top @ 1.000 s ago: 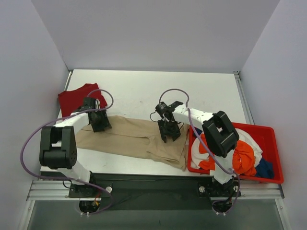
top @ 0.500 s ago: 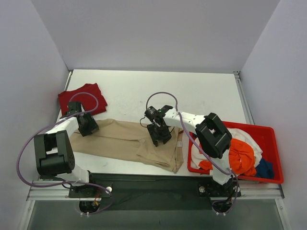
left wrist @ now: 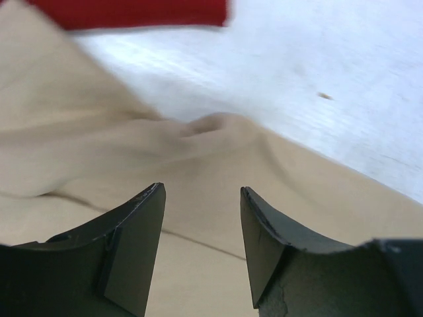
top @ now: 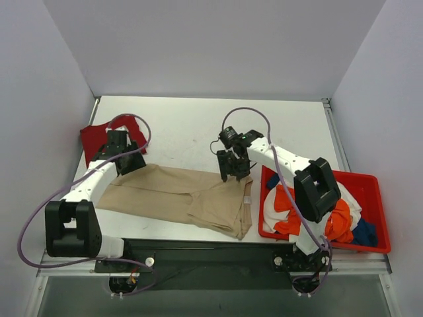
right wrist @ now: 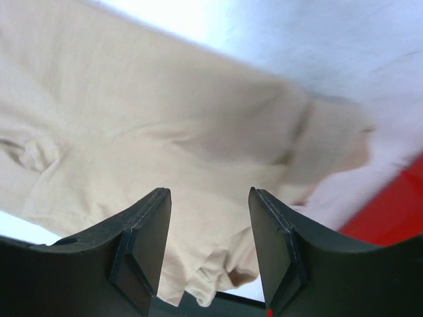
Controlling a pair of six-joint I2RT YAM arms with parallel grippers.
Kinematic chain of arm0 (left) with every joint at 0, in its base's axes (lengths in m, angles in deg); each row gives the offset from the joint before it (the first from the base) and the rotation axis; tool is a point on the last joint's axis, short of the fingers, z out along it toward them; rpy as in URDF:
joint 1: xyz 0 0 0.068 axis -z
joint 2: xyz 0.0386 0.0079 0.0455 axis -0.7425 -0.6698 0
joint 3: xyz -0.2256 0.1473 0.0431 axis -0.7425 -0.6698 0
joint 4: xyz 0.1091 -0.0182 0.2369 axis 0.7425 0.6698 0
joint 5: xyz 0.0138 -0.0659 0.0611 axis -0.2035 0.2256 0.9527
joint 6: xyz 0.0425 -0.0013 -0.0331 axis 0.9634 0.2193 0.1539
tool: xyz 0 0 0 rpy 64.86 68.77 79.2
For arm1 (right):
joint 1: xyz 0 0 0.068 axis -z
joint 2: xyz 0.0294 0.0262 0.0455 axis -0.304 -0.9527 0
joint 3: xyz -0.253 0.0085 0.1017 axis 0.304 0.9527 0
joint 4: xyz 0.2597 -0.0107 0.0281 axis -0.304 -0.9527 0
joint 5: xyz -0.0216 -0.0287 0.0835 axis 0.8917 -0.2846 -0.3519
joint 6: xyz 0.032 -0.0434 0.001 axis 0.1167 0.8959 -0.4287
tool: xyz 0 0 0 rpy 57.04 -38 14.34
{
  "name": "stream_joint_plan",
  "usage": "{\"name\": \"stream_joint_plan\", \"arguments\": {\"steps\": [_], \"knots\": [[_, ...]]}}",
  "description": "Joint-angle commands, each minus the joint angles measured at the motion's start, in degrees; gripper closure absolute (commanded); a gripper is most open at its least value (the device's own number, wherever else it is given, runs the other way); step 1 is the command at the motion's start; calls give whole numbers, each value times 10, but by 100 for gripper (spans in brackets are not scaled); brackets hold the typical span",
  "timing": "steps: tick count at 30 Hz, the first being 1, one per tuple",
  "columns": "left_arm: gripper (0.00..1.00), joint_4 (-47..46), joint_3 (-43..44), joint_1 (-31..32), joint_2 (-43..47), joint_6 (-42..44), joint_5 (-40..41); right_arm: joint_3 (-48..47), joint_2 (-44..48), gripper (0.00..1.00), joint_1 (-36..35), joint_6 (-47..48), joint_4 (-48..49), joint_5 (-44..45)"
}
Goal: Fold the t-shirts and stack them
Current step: Fold the other side of the tshirt into a rectangle
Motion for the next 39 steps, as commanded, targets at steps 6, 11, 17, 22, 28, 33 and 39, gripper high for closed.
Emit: {"name": "stream_joint_plan", "arguments": {"steps": [6, 11, 17, 22, 28, 33, 39], "knots": [[40, -45, 94, 132, -102, -6, -49, -64, -25, 48, 46, 28, -51, 53], [40, -37, 141, 133, -190, -26, -60, -110, -63, 48, 74, 47, -107, 93], [40, -12, 153, 129, -238, -44, -46, -104, -66, 49, 86, 68, -119, 82], [40, -6, 145, 125, -244, -54, -45, -99, -83, 52, 91, 86, -119, 37], [40, -2, 125, 117, -235, -64, -43, -94, -92, 57, 99, 97, -111, 5], [40, 9, 106, 103, -227, -73, -30, -90, -96, 81, 112, 93, -110, -9], [41, 3, 64, 72, -199, -93, -9, -76, -86, 100, 139, 84, -108, -30]]}}
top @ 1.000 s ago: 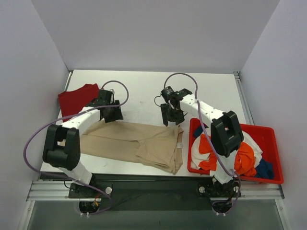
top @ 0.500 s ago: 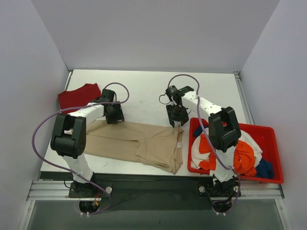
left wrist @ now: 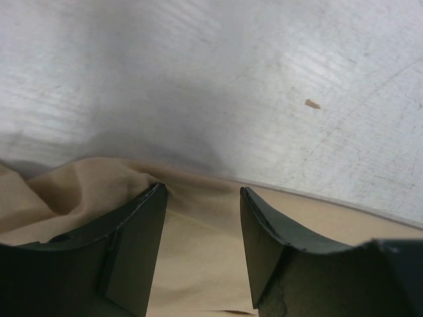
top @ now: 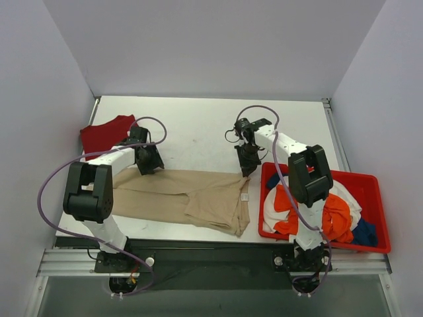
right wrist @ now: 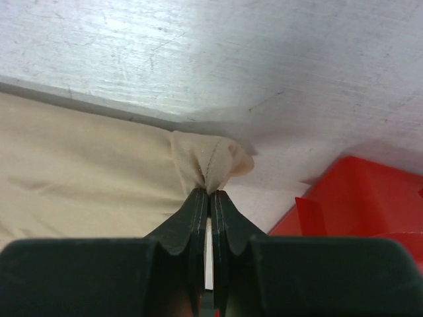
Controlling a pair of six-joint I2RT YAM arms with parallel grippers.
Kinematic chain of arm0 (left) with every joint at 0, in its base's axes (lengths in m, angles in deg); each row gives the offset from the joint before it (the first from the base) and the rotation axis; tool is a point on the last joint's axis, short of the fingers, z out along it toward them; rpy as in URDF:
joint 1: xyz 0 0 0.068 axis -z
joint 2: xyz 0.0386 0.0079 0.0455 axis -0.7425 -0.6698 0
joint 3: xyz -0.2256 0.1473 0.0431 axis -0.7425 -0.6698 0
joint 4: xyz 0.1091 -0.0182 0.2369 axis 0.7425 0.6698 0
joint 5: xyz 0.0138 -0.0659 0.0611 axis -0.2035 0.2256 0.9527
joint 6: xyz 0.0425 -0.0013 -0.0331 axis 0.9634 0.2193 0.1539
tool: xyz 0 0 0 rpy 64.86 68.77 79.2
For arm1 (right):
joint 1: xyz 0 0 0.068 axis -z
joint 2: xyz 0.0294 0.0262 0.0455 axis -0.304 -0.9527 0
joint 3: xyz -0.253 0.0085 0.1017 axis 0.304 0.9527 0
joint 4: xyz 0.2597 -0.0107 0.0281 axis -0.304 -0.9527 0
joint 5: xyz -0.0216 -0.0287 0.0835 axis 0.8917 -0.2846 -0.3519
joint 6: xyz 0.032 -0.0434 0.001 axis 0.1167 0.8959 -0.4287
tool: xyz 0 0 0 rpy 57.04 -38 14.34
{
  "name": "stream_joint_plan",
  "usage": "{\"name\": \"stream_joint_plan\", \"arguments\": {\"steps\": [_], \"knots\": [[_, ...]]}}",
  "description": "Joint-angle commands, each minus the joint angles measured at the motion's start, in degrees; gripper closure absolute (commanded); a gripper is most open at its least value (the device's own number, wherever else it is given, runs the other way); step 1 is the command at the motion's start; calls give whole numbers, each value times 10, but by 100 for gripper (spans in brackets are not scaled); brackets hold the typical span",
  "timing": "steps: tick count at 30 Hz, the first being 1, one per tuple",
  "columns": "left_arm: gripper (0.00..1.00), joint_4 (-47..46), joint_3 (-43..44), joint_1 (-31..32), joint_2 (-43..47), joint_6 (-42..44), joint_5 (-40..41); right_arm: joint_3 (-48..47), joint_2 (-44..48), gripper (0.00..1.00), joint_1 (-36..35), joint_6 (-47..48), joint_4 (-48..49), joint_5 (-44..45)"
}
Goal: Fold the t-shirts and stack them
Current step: Fold the other side of the tshirt into a rectangle
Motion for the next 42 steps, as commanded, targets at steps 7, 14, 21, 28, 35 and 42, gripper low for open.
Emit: {"name": "stream_joint_plan", "arguments": {"steps": [7, 14, 21, 28, 35, 42], "knots": [[41, 22, -67, -35, 31, -42, 69, 12, 39, 100, 54, -8, -25, -44], [41, 38, -72, -46, 47, -49, 105, 15, 54, 100, 82, -4, -26, -51], [41, 16, -80, -44, 75, -32, 101, 12, 44, 88, 87, 6, -20, -80], [40, 28, -55, -19, 93, -27, 89, 1, 66, 64, 92, -4, -20, -92], [40, 44, -22, -18, 133, -24, 87, -18, 54, 59, 88, 3, 6, -147], [39, 38, -17, -18, 141, -13, 66, -63, 13, 59, 61, 24, 9, -189]]}}
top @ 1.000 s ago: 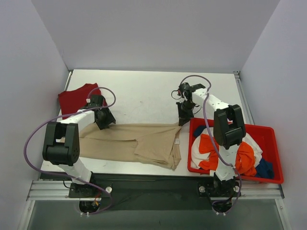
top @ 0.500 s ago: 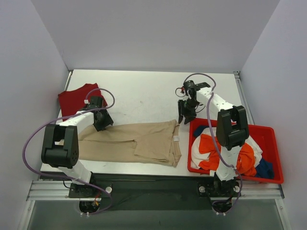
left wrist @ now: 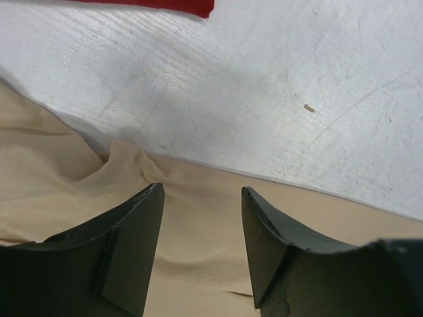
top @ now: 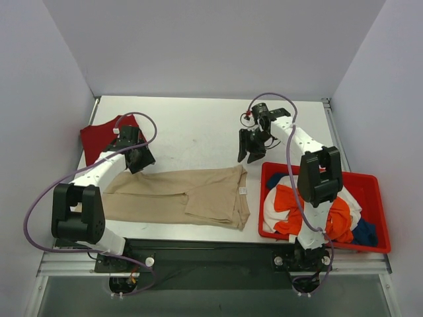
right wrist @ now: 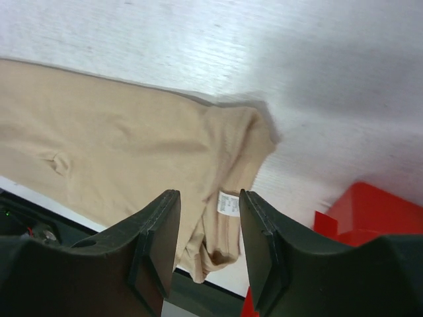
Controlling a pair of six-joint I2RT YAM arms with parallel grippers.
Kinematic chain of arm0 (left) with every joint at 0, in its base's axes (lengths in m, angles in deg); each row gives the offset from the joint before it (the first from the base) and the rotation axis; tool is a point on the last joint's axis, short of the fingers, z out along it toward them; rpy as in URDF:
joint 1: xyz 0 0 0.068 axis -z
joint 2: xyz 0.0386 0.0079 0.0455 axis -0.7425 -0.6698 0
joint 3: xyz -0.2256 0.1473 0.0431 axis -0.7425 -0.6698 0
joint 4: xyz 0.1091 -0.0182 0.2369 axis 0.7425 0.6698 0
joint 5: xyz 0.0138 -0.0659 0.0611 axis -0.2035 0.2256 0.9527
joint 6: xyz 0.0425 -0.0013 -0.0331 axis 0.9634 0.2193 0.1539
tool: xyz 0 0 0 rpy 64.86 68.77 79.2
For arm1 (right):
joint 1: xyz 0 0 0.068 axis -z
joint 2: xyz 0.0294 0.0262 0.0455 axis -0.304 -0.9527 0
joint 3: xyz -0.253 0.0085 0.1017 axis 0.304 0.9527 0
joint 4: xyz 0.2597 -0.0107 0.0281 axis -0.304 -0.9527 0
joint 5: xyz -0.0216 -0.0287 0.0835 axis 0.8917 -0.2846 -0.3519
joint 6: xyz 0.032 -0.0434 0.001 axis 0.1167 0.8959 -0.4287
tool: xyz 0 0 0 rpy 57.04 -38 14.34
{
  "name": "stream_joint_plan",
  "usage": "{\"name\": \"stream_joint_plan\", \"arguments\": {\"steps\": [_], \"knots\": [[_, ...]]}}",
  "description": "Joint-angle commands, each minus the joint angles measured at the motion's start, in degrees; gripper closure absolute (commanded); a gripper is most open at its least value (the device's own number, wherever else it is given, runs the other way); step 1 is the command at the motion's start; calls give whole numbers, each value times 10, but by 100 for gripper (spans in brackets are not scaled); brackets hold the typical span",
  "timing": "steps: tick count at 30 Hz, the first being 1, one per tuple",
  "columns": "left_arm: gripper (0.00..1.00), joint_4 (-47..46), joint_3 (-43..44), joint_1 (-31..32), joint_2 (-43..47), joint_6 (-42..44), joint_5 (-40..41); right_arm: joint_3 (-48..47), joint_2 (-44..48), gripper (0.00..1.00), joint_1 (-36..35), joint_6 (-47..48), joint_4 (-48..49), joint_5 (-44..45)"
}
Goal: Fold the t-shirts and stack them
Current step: Rotate the tshirt 85 degrees
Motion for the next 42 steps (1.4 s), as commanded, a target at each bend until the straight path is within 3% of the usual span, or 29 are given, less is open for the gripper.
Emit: {"name": "stream_joint_plan", "arguments": {"steps": [1, 6, 11, 20, 26, 31, 34, 37, 42], "knots": [[39, 0, 14, 1, 9, 15, -14, -26, -17, 59, -29, 24, -12, -44], [39, -4, -23, 2, -2, 19, -39, -21, -45, 58, -66, 61, -14, -96], [39, 1, -44, -1, 10, 7, -47, -22, -88, 58, -77, 64, -31, -85], [38, 32, -18, -1, 28, 10, -47, -3, -130, 59, -62, 53, -39, 37], [36, 24, -6, -4, 46, 32, -64, -105, -192, 59, -27, 25, -65, 133], [35, 18, -2, -12, 51, 54, -84, -314, -267, 58, -3, 27, -110, 143], [35, 11, -7, -13, 53, 64, -93, -383, -302, 57, 11, 17, -118, 106], [35, 11, -6, -15, 51, 66, -96, -402, -312, 57, 14, 25, -115, 56], [34, -4, -9, -12, 30, 73, -108, -366, -249, 54, 5, 41, -80, 9]]}}
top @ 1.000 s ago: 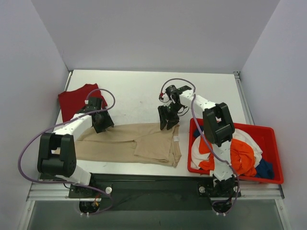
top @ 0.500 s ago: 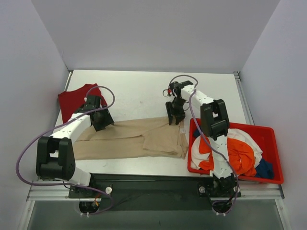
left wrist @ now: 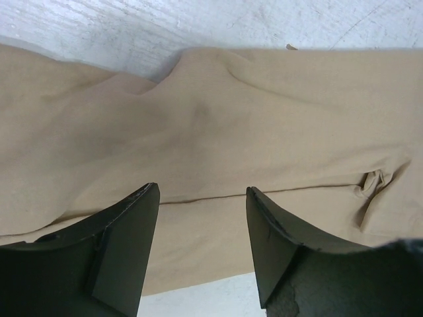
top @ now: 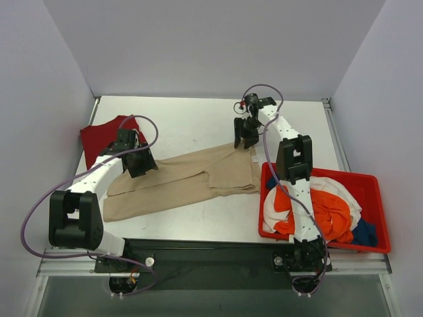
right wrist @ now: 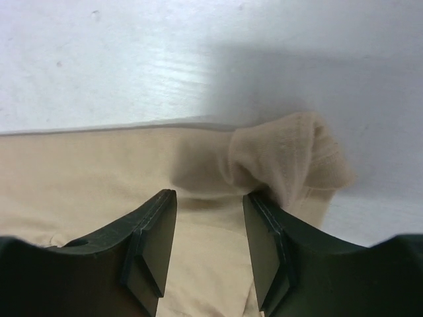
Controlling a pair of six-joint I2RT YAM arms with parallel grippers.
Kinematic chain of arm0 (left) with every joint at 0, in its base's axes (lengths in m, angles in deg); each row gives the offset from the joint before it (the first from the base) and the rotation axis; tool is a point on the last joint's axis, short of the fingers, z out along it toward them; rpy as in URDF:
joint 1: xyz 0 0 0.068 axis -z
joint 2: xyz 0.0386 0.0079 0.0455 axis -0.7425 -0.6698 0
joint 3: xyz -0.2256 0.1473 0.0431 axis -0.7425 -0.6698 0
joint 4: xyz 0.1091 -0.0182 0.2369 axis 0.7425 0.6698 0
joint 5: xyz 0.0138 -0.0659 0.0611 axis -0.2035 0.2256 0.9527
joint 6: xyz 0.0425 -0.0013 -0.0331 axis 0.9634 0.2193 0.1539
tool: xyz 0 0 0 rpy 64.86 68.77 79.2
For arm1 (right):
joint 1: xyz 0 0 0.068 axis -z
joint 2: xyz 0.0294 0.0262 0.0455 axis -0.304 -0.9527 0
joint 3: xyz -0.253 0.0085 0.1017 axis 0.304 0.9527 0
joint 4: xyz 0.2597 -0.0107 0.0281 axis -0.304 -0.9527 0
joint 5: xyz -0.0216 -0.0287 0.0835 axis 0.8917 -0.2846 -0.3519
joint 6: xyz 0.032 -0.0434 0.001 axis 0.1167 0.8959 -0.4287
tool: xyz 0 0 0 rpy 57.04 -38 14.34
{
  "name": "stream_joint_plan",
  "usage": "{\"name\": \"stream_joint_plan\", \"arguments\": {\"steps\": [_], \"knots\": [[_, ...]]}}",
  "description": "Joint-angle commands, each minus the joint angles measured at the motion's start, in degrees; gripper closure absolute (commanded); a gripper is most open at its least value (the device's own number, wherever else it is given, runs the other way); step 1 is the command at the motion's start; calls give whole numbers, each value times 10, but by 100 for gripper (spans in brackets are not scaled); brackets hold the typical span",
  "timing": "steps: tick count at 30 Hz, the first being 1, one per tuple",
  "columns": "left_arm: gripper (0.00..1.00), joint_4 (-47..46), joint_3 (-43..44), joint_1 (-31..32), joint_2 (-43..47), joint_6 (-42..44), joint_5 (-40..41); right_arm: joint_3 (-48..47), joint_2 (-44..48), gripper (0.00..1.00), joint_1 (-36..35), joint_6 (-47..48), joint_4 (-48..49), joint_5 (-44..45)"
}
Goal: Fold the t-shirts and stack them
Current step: Rotate the tshirt 85 degrees
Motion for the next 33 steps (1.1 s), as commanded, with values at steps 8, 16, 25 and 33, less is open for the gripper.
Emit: {"name": "stream_joint_plan", "arguments": {"steps": [8, 16, 25, 33], "knots": [[35, -70, 17, 5, -70, -1, -32, 139, 165, 52, -39, 15, 4, -50], [35, -95, 14, 6, -108, -5, -32, 307, 189, 52, -63, 21, 4, -43], [35, -104, -33, 12, -112, -3, -27, 278, 119, 52, -55, -2, -4, 40], [34, -62, -32, 44, -108, 16, -73, 91, 34, 52, -22, -41, -28, 69]]}}
